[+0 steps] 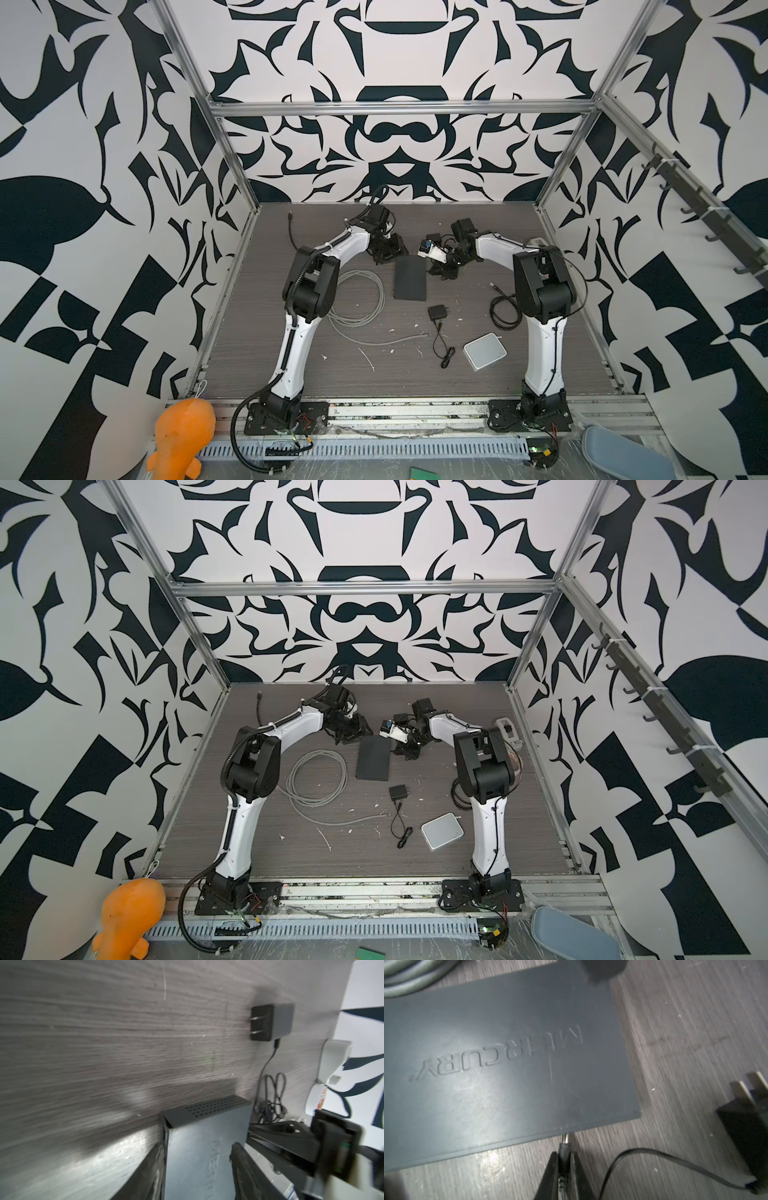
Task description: Insert the plug into the switch port
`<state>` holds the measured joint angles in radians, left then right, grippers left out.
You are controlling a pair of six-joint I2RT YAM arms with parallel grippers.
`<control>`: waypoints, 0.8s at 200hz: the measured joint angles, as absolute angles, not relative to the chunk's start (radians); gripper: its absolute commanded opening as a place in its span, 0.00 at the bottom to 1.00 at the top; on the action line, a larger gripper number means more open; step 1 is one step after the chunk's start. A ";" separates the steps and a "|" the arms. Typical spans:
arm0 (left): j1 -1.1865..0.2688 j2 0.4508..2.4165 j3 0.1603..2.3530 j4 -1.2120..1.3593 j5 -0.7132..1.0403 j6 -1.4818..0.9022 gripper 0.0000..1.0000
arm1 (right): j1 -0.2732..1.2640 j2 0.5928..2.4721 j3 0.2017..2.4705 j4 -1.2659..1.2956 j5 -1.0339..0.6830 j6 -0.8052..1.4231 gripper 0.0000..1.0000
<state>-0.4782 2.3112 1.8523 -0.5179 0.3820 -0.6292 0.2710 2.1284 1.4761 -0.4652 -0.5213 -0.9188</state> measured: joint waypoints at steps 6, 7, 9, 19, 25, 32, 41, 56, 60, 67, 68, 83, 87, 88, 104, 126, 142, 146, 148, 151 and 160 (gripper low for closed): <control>-0.478 2.318 1.858 -0.522 0.381 -0.626 0.55 | 0.271 2.128 1.472 -0.458 -0.526 -0.918 0.13; -0.478 2.319 1.859 -0.522 0.380 -0.625 0.55 | 0.271 2.128 1.472 -0.458 -0.527 -0.917 0.13; -0.479 2.321 1.860 -0.524 0.379 -0.624 0.55 | 0.271 2.128 1.470 -0.456 -0.529 -0.916 0.13; -0.478 2.329 1.866 -0.536 0.373 -0.618 0.55 | 0.273 2.128 1.464 -0.449 -0.537 -0.915 0.13; -0.478 2.333 1.869 -0.541 0.368 -0.613 0.55 | 0.274 2.127 1.461 -0.446 -0.543 -0.913 0.12; -0.478 2.335 1.874 -0.550 0.362 -0.608 0.56 | 0.276 2.126 1.460 -0.443 -0.547 -0.911 0.13; -0.476 2.338 1.883 -0.564 0.356 -0.602 0.55 | 0.280 2.126 1.459 -0.443 -0.551 -0.907 0.12; -0.469 2.343 1.898 -0.573 0.351 -0.595 0.55 | 0.287 2.126 1.459 -0.442 -0.556 -0.904 0.12; -0.467 2.344 1.902 -0.574 0.350 -0.593 0.55 | 0.289 2.126 1.459 -0.442 -0.557 -0.903 0.12; -0.461 2.346 1.909 -0.575 0.349 -0.589 0.55 | 0.291 2.126 1.459 -0.442 -0.558 -0.904 0.12; -0.461 2.346 1.910 -0.575 0.349 -0.588 0.55 | 0.291 2.126 1.459 -0.442 -0.558 -0.904 0.12; -0.450 2.350 1.929 -0.583 0.347 -0.575 0.55 | 0.295 2.126 1.459 -0.448 -0.562 -0.910 0.12; -0.447 2.352 1.935 -0.585 0.347 -0.574 0.55 | 0.295 2.126 1.459 -0.451 -0.564 -0.913 0.12; -0.446 2.352 1.938 -0.586 0.347 -0.571 0.55 | 0.295 2.126 1.459 -0.453 -0.565 -0.915 0.12; -0.437 2.365 1.976 -0.604 0.352 -0.552 0.55 | 0.296 2.126 1.460 -0.474 -0.575 -0.926 0.12; -0.430 2.374 2.001 -0.612 0.359 -0.530 0.55 | 0.297 2.126 1.460 -0.488 -0.584 -0.929 0.12; -0.430 2.376 2.000 -0.624 0.359 -0.522 0.55 | 0.297 2.126 1.460 -0.498 -0.596 -0.932 0.11; -0.430 2.376 2.000 -0.626 0.359 -0.521 0.55 | 0.297 2.126 1.460 -0.500 -0.598 -0.933 0.11; -0.431 2.377 2.000 -0.627 0.359 -0.521 0.55 | 0.297 2.126 1.460 -0.503 -0.599 -0.934 0.11; -0.432 2.378 1.999 -0.627 0.358 -0.519 0.55 | 0.296 2.125 1.460 -0.505 -0.601 -0.936 0.11; -0.432 2.380 1.997 -0.631 0.357 -0.516 0.55 | 0.296 2.125 1.462 -0.519 -0.608 -0.942 0.11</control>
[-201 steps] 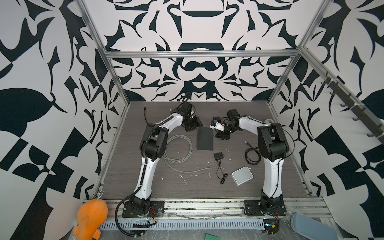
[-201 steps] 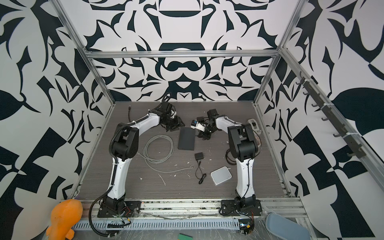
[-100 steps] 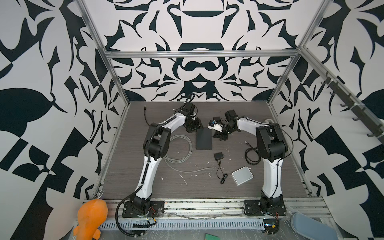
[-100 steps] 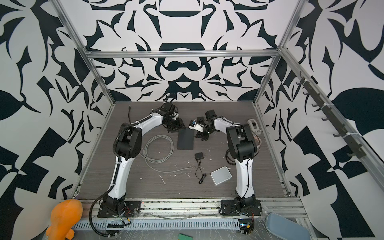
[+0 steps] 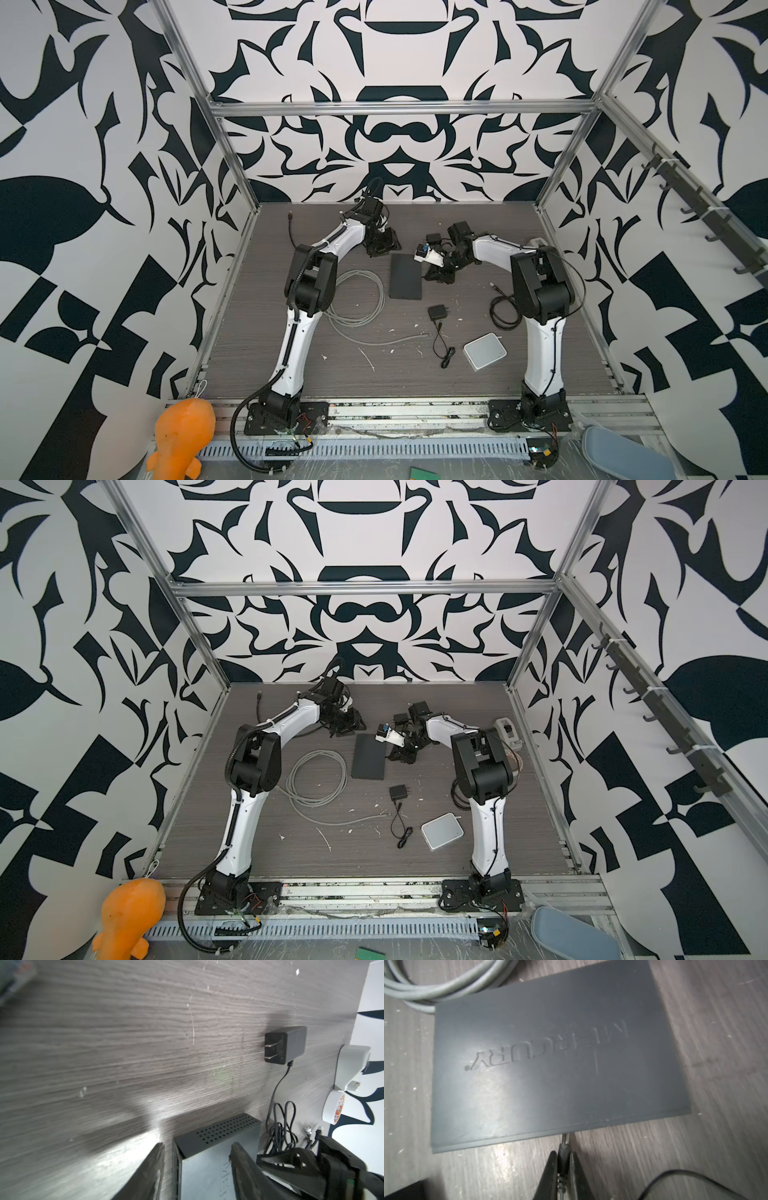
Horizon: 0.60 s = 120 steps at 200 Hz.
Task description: Insert the plug into the switch port
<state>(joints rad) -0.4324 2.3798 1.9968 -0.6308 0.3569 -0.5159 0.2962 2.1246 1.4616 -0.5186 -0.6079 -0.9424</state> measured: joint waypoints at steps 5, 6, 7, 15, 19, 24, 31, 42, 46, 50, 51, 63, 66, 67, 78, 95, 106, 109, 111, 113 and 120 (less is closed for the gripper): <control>-0.432 2.380 1.996 -0.633 0.355 -0.515 0.55 | 0.297 2.123 1.462 -0.525 -0.611 -0.946 0.11; -0.432 2.381 1.996 -0.634 0.355 -0.515 0.55 | 0.297 2.123 1.462 -0.527 -0.611 -0.946 0.11; -0.432 2.381 1.995 -0.634 0.355 -0.515 0.55 | 0.297 2.123 1.463 -0.529 -0.611 -0.947 0.11; -0.432 2.383 1.995 -0.638 0.355 -0.513 0.55 | 0.297 2.121 1.467 -0.544 -0.619 -0.952 0.11; -0.432 2.384 1.995 -0.640 0.355 -0.512 0.55 | 0.297 2.119 1.469 -0.552 -0.624 -0.955 0.11; -0.432 2.385 1.995 -0.643 0.355 -0.511 0.55 | 0.297 2.118 1.473 -0.561 -0.629 -0.962 0.11; -0.432 2.386 1.995 -0.644 0.356 -0.511 0.54 | 0.299 2.115 1.478 -0.571 -0.635 -0.969 0.11; -0.432 2.390 1.995 -0.645 0.364 -0.508 0.54 | 0.305 2.113 1.488 -0.586 -0.641 -0.976 0.11; -0.432 2.392 1.995 -0.646 0.367 -0.508 0.54 | 0.309 2.113 1.492 -0.589 -0.643 -0.979 0.11; -0.432 2.394 1.995 -0.646 0.371 -0.507 0.54 | 0.313 2.113 1.496 -0.591 -0.645 -0.979 0.10; -0.432 2.394 1.995 -0.646 0.372 -0.507 0.54 | 0.313 2.113 1.497 -0.592 -0.646 -0.980 0.11; -0.432 2.398 1.995 -0.649 0.381 -0.504 0.54 | 0.328 2.113 1.506 -0.601 -0.646 -0.982 0.10; -0.432 2.399 1.995 -0.649 0.384 -0.504 0.54 | 0.331 2.113 1.507 -0.603 -0.646 -0.982 0.10; -0.432 2.399 1.995 -0.649 0.385 -0.504 0.54 | 0.332 2.113 1.507 -0.603 -0.646 -0.982 0.10; -0.432 2.399 1.993 -0.649 0.395 -0.502 0.54 | 0.346 2.113 1.510 -0.604 -0.646 -0.983 0.10; -0.429 2.399 1.991 -0.648 0.412 -0.497 0.54 | 0.361 2.113 1.512 -0.603 -0.647 -0.982 0.10; -0.428 2.399 1.991 -0.649 0.424 -0.492 0.54 | 0.362 2.113 1.512 -0.601 -0.647 -0.982 0.10; -0.428 2.399 1.991 -0.649 0.426 -0.490 0.54 | 0.362 2.113 1.512 -0.601 -0.647 -0.981 0.10; -0.428 2.399 1.991 -0.649 0.427 -0.489 0.54 | 0.362 2.113 1.512 -0.601 -0.647 -0.980 0.10; -0.428 2.399 1.991 -0.649 0.429 -0.489 0.54 | 0.361 2.113 1.512 -0.600 -0.646 -0.979 0.10; -0.428 2.399 1.991 -0.649 0.432 -0.487 0.54 | 0.359 2.113 1.512 -0.598 -0.646 -0.978 0.09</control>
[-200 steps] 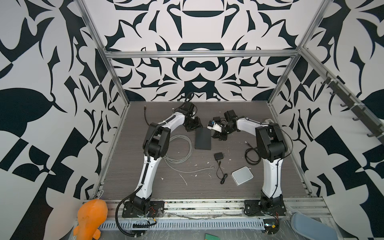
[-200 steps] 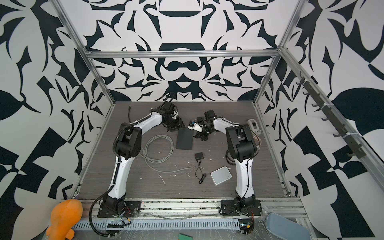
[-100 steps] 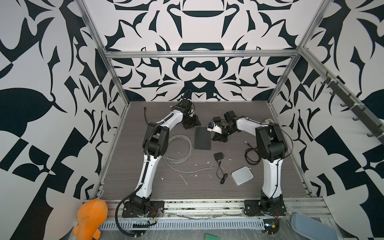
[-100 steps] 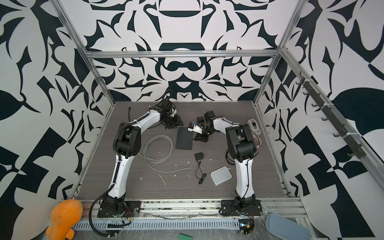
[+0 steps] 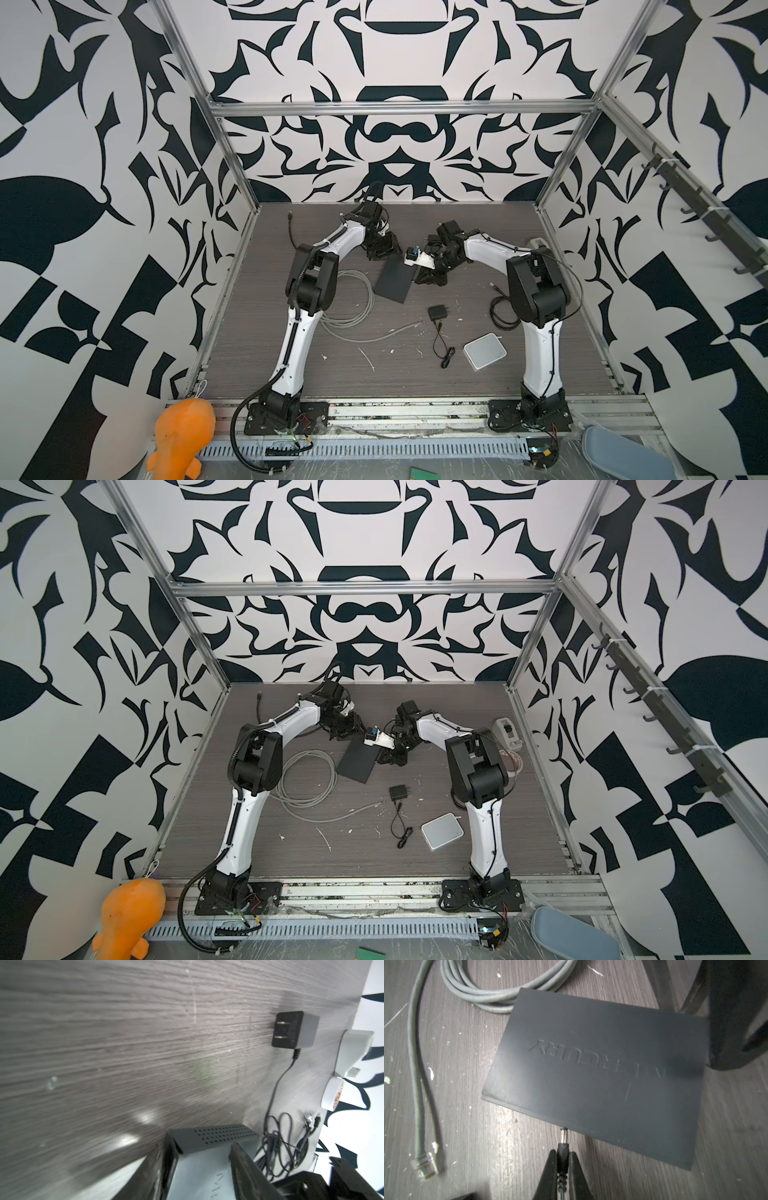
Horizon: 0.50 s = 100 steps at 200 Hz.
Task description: Insert the plug into the switch port
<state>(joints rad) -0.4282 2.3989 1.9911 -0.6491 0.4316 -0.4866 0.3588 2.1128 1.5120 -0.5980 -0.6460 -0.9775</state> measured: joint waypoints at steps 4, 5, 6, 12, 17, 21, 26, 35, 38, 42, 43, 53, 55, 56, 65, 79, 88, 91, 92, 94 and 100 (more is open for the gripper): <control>-0.428 2.399 1.991 -0.649 0.433 -0.485 0.54 | 0.356 2.113 1.512 -0.595 -0.646 -0.975 0.09; -0.428 2.399 1.991 -0.649 0.433 -0.485 0.54 | 0.355 2.113 1.512 -0.594 -0.645 -0.976 0.09; -0.428 2.399 1.991 -0.649 0.433 -0.485 0.54 | 0.354 2.113 1.512 -0.593 -0.645 -0.975 0.09; -0.428 2.399 1.991 -0.649 0.434 -0.485 0.54 | 0.348 2.113 1.512 -0.585 -0.642 -0.973 0.09; -0.428 2.399 1.991 -0.649 0.434 -0.485 0.54 | 0.342 2.113 1.512 -0.577 -0.638 -0.971 0.09; -0.428 2.399 1.991 -0.649 0.434 -0.486 0.54 | 0.337 2.113 1.511 -0.572 -0.635 -0.970 0.09; -0.427 2.399 1.991 -0.649 0.433 -0.488 0.54 | 0.329 2.113 1.510 -0.563 -0.629 -0.967 0.09; -0.427 2.399 1.991 -0.649 0.433 -0.493 0.54 | 0.318 2.113 1.506 -0.543 -0.622 -0.962 0.09; -0.427 2.399 1.991 -0.649 0.432 -0.496 0.54 | 0.315 2.113 1.503 -0.533 -0.619 -0.958 0.09; -0.426 2.399 1.991 -0.650 0.432 -0.500 0.54 | 0.311 2.113 1.498 -0.521 -0.615 -0.954 0.09; -0.426 2.399 1.991 -0.650 0.431 -0.501 0.54 | 0.310 2.113 1.497 -0.516 -0.614 -0.951 0.09; -0.426 2.399 1.991 -0.650 0.429 -0.517 0.55 | 0.301 2.113 1.482 -0.485 -0.601 -0.938 0.09; -0.426 2.399 1.991 -0.650 0.429 -0.518 0.55 | 0.299 2.113 1.479 -0.480 -0.599 -0.936 0.09; -0.426 2.399 1.991 -0.650 0.429 -0.522 0.55 | 0.299 2.113 1.478 -0.478 -0.598 -0.934 0.09; -0.426 2.399 1.986 -0.648 0.429 -0.540 0.55 | 0.292 2.113 1.464 -0.453 -0.588 -0.921 0.09; -0.426 2.388 1.955 -0.628 0.433 -0.575 0.56 | 0.290 2.113 1.444 -0.414 -0.584 -0.903 0.09; -0.424 2.374 1.927 -0.614 0.438 -0.599 0.56 | 0.291 2.113 1.428 -0.387 -0.583 -0.893 0.09; -0.424 2.367 1.917 -0.611 0.437 -0.608 0.56 | 0.292 2.112 1.424 -0.379 -0.583 -0.891 0.09; -0.424 2.366 1.915 -0.610 0.437 -0.609 0.56 | 0.292 2.113 1.423 -0.377 -0.583 -0.891 0.09; -0.424 2.362 1.908 -0.609 0.437 -0.616 0.56 | 0.292 2.113 1.419 -0.371 -0.583 -0.888 0.09; -0.424 2.354 1.894 -0.606 0.437 -0.631 0.56 | 0.294 2.112 1.407 -0.353 -0.583 -0.884 0.09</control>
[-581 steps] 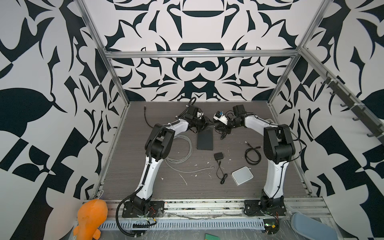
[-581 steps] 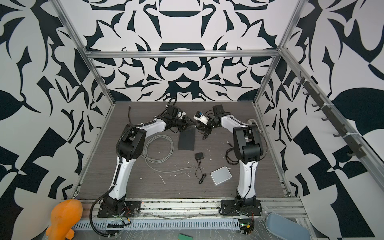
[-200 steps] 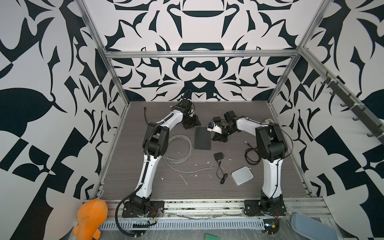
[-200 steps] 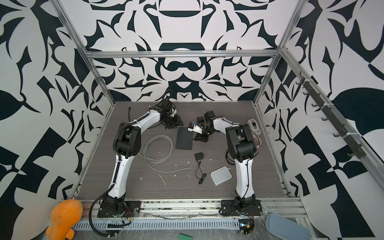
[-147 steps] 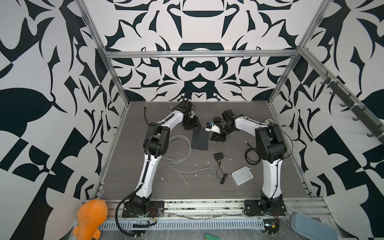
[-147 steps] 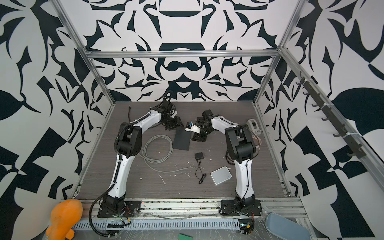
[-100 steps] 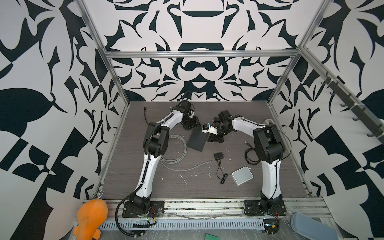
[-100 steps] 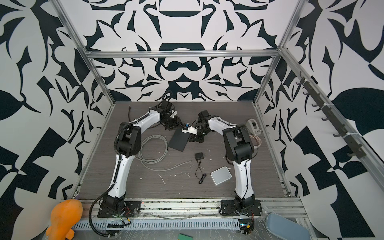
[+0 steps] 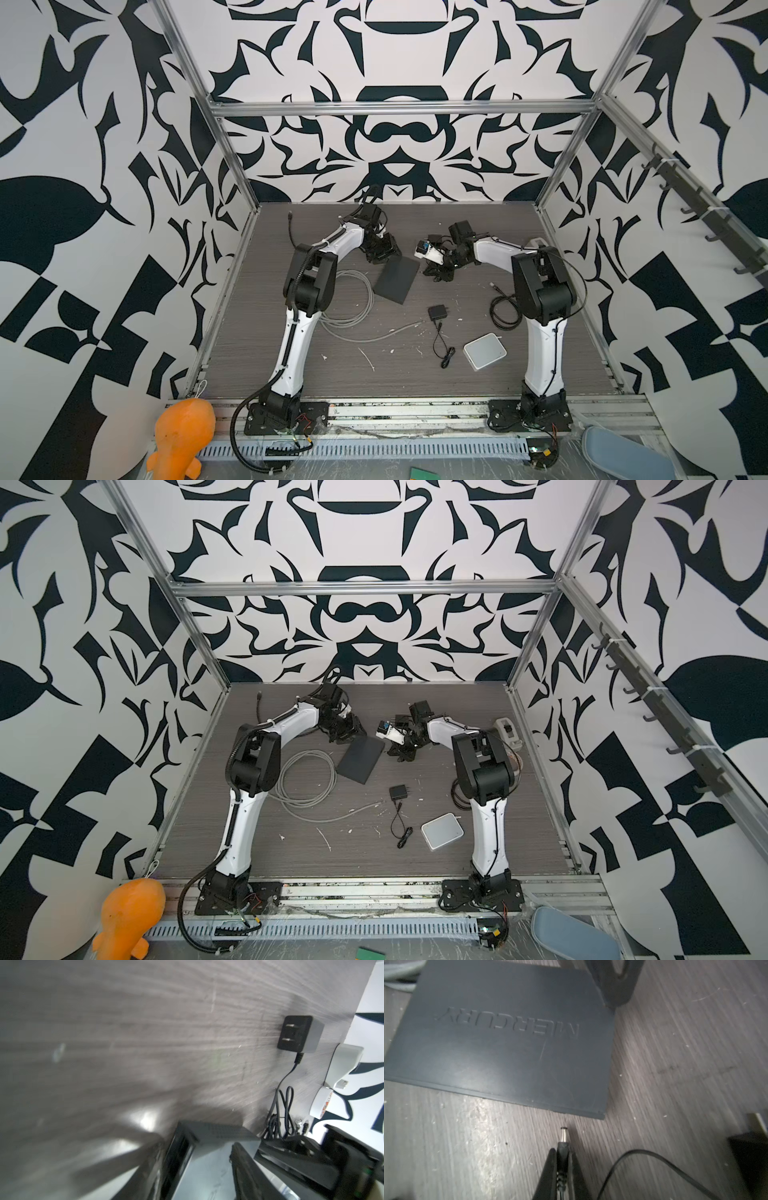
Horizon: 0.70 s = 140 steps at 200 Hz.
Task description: Insert the plug into the switch port
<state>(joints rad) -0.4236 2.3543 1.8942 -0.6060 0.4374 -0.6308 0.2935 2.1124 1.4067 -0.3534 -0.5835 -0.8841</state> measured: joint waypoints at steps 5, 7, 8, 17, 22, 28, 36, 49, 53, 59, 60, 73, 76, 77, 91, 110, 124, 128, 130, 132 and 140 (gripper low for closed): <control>-0.424 2.349 1.886 -0.604 0.438 -0.643 0.56 | 0.295 2.112 1.398 -0.340 -0.589 -0.882 0.09; -0.424 2.349 1.885 -0.604 0.438 -0.647 0.56 | 0.295 2.111 1.395 -0.335 -0.590 -0.881 0.09; -0.424 2.347 1.883 -0.604 0.438 -0.651 0.56 | 0.295 2.111 1.394 -0.333 -0.590 -0.881 0.09; -0.424 2.346 1.879 -0.601 0.438 -0.671 0.56 | 0.295 2.102 1.379 -0.311 -0.590 -0.879 0.08; -0.424 2.346 1.879 -0.599 0.438 -0.682 0.56 | 0.295 2.095 1.369 -0.299 -0.592 -0.878 0.09; -0.423 2.346 1.879 -0.597 0.438 -0.694 0.56 | 0.295 2.085 1.355 -0.285 -0.594 -0.877 0.08; -0.421 2.346 1.879 -0.595 0.439 -0.709 0.56 | 0.294 2.073 1.339 -0.272 -0.598 -0.874 0.08; -0.421 2.346 1.879 -0.595 0.439 -0.731 0.56 | 0.290 2.057 1.328 -0.254 -0.606 -0.868 0.08; -0.421 2.346 1.879 -0.596 0.438 -0.739 0.56 | 0.289 2.055 1.328 -0.248 -0.609 -0.867 0.08; -0.419 2.346 1.879 -0.596 0.437 -0.747 0.56 | 0.287 2.051 1.328 -0.238 -0.612 -0.864 0.08; -0.419 2.346 1.879 -0.596 0.437 -0.748 0.56 | 0.287 2.050 1.328 -0.235 -0.613 -0.863 0.08; -0.417 2.345 1.879 -0.598 0.435 -0.764 0.56 | 0.284 2.043 1.328 -0.219 -0.622 -0.862 0.08; -0.416 2.344 1.879 -0.599 0.434 -0.767 0.56 | 0.282 2.042 1.327 -0.215 -0.624 -0.861 0.08; -0.416 2.344 1.879 -0.600 0.434 -0.768 0.56 | 0.282 2.041 1.327 -0.214 -0.625 -0.861 0.08; -0.413 2.342 1.879 -0.608 0.432 -0.774 0.57 | 0.281 2.035 1.326 -0.205 -0.629 -0.861 0.08; -0.408 2.337 1.879 -0.622 0.432 -0.778 0.57 | 0.279 2.035 1.326 -0.202 -0.633 -0.864 0.08; -0.406 2.334 1.879 -0.634 0.429 -0.779 0.57 | 0.278 2.036 1.327 -0.207 -0.632 -0.867 0.08; -0.406 2.332 1.879 -0.639 0.426 -0.778 0.57 | 0.278 2.036 1.327 -0.206 -0.632 -0.866 0.07; -0.406 2.331 1.879 -0.643 0.424 -0.777 0.57 | 0.277 2.036 1.327 -0.205 -0.632 -0.866 0.07; -0.406 2.329 1.879 -0.646 0.420 -0.776 0.57 | 0.277 2.036 1.326 -0.203 -0.632 -0.865 0.07; -0.407 2.321 1.879 -0.660 0.404 -0.764 0.60 | 0.276 2.036 1.323 -0.194 -0.632 -0.861 0.07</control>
<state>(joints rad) -0.4072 2.3215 1.8793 -0.6601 0.4038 -0.7635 0.2764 2.0357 1.3231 -0.1936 -0.6323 -0.8612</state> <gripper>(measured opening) 0.578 0.076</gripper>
